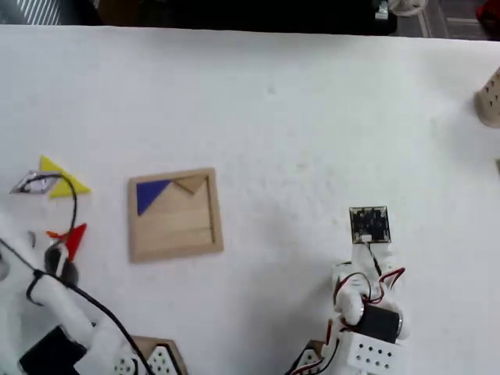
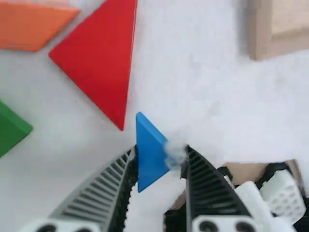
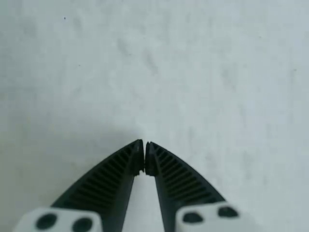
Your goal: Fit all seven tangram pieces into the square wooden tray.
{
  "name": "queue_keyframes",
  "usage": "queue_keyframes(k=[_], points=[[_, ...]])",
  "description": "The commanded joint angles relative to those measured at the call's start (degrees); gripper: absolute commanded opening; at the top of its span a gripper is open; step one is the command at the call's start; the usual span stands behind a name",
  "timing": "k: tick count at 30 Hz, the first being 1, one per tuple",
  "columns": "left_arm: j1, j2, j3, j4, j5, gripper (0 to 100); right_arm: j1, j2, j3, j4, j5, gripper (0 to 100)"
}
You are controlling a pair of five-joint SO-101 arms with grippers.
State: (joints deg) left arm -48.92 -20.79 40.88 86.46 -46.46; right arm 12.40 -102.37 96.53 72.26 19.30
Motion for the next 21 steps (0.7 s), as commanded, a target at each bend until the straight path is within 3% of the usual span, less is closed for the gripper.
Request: queue_keyframes(k=[1, 4, 8, 15, 21], points=[[15.25, -0.48, -2.99, 0.79, 20.48, 11, 0.31, -0.66, 0.35, 0.31, 0.53, 1.7], [25.89, -0.48, -2.99, 0.62, 29.27, 11, 0.31, -0.66, 0.35, 0.31, 0.53, 1.7], [37.32, -0.22, -3.08, -5.54, 39.91, 11, 0.31, -0.66, 0.35, 0.31, 0.53, 1.7], [43.65, -0.04, 0.62, -17.67, 54.51, 11, 0.31, -0.66, 0.35, 0.31, 0.53, 1.7], [47.43, -0.04, 8.0, -24.88, 55.91, 11, 0.31, -0.66, 0.35, 0.31, 0.53, 1.7]])
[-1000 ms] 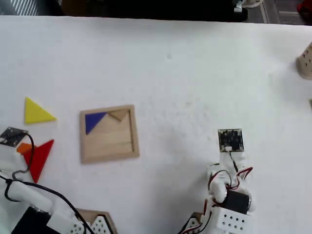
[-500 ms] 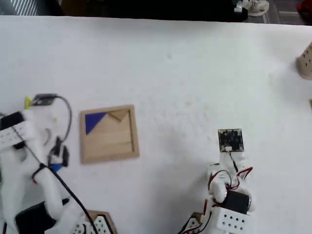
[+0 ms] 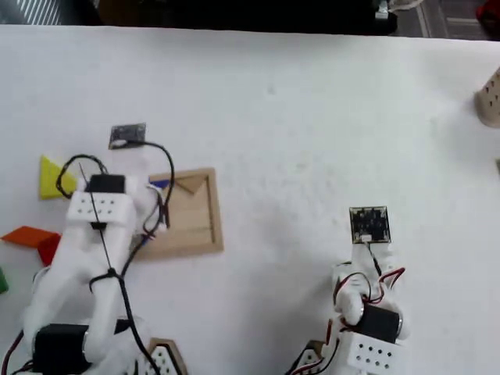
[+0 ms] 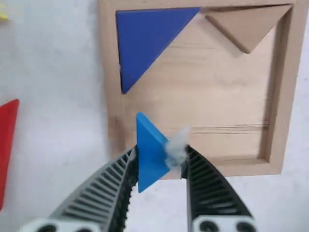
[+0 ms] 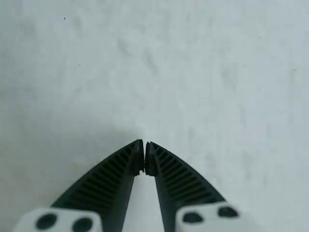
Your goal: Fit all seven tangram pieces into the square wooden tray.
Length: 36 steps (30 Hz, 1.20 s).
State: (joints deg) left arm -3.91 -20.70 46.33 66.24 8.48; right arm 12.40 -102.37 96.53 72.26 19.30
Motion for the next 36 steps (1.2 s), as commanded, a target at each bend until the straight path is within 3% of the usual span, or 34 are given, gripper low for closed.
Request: queue_keyframes(k=[1, 7, 12, 14, 21, 26, 30, 33, 36], points=[[2.51, -0.13, 3.52, -5.63, 0.88, 11, 0.31, -0.66, 0.35, 0.31, 0.53, 1.7], [2.33, -0.13, 6.86, -10.9, 0.79, 13, 0.31, -0.66, 0.35, 0.31, 0.53, 1.7], [1.98, -0.13, 6.86, -10.55, 1.14, 29, 0.31, -0.66, 0.35, 0.31, 0.53, 1.7], [0.92, -0.4, 6.59, -10.55, 1.14, 30, 0.31, -0.66, 0.35, 0.31, 0.53, 1.7], [-2.77, -0.57, 1.76, -7.38, 0.88, 29, 0.31, -0.66, 0.35, 0.31, 0.53, 1.7], [7.25, -0.57, -0.88, -3.96, 0.79, 25, 0.31, -0.66, 0.35, 0.31, 0.53, 1.7], [15.25, -0.13, -0.79, -4.13, 0.7, 14, 0.31, -0.66, 0.35, 0.31, 0.53, 1.7], [16.84, -0.13, -0.79, -4.22, -0.44, 3, 0.31, -0.66, 0.35, 0.31, 0.53, 1.7], [16.92, -0.04, 2.02, -6.95, -5.89, 4, 0.31, -0.66, 0.35, 0.31, 0.53, 1.7]])
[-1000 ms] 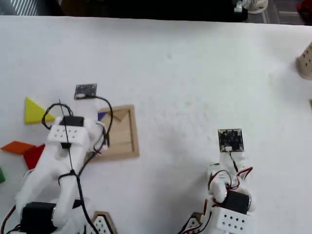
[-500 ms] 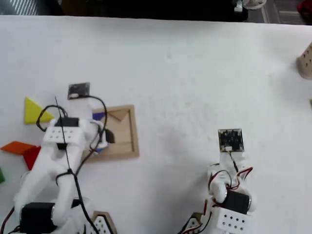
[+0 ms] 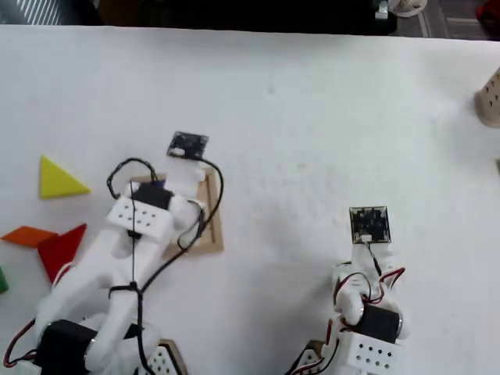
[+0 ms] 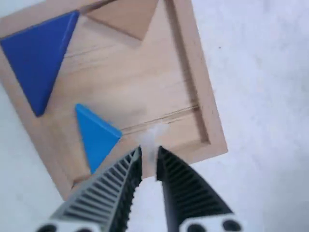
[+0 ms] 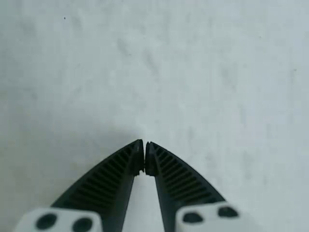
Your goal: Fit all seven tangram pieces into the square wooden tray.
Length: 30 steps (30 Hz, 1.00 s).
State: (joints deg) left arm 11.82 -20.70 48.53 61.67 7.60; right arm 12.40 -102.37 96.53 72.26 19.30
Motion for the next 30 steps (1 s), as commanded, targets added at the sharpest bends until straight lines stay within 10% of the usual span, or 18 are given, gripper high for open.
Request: queue_keyframes(k=[1, 30], points=[[1.19, -0.04, 1.67, -4.75, -6.07, 4, 0.31, -0.66, 0.35, 0.31, 0.53, 1.7], [-17.63, -0.57, 8.26, -11.6, -6.95, 2, 0.31, -0.66, 0.35, 0.31, 0.53, 1.7]])
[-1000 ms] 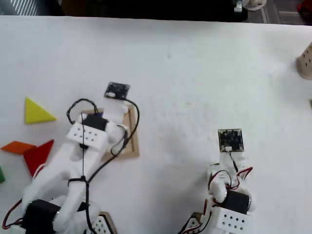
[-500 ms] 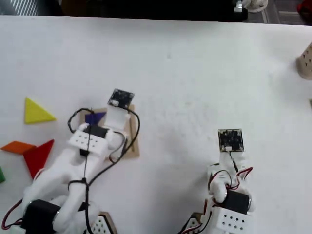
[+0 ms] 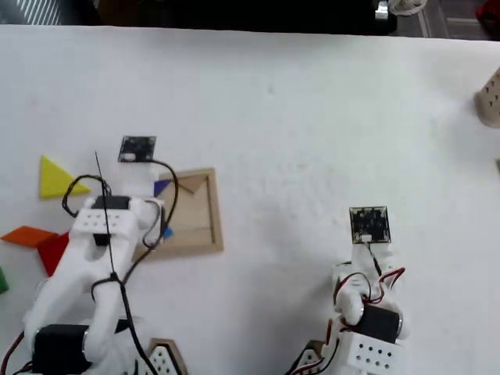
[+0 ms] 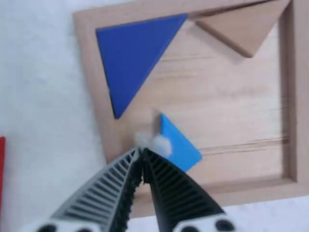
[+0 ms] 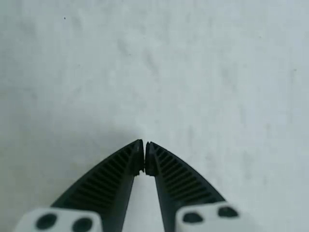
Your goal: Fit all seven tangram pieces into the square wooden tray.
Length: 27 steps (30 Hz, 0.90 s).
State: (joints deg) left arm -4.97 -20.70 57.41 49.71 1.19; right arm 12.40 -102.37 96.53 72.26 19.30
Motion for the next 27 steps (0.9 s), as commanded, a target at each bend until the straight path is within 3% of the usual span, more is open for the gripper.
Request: queue_keyframes(k=[1, 8, 15, 20, 27], points=[[-0.57, -0.75, -0.88, 0.44, -0.53, 2, 0.31, -0.66, 0.35, 0.31, 0.53, 1.7], [7.96, -6.02, -6.59, 8.0, -0.18, 2, 0.31, -0.66, 0.35, 0.31, 0.53, 1.7], [16.75, -6.37, 0.0, 0.53, -0.09, 2, 0.31, -0.66, 0.35, 0.31, 0.53, 1.7], [16.31, -6.37, 4.04, -1.05, -0.44, 2, 0.31, -0.66, 0.35, 0.31, 0.53, 1.7], [8.92, -6.37, 4.57, -5.45, -0.44, 2, 0.31, -0.66, 0.35, 0.31, 0.53, 1.7]])
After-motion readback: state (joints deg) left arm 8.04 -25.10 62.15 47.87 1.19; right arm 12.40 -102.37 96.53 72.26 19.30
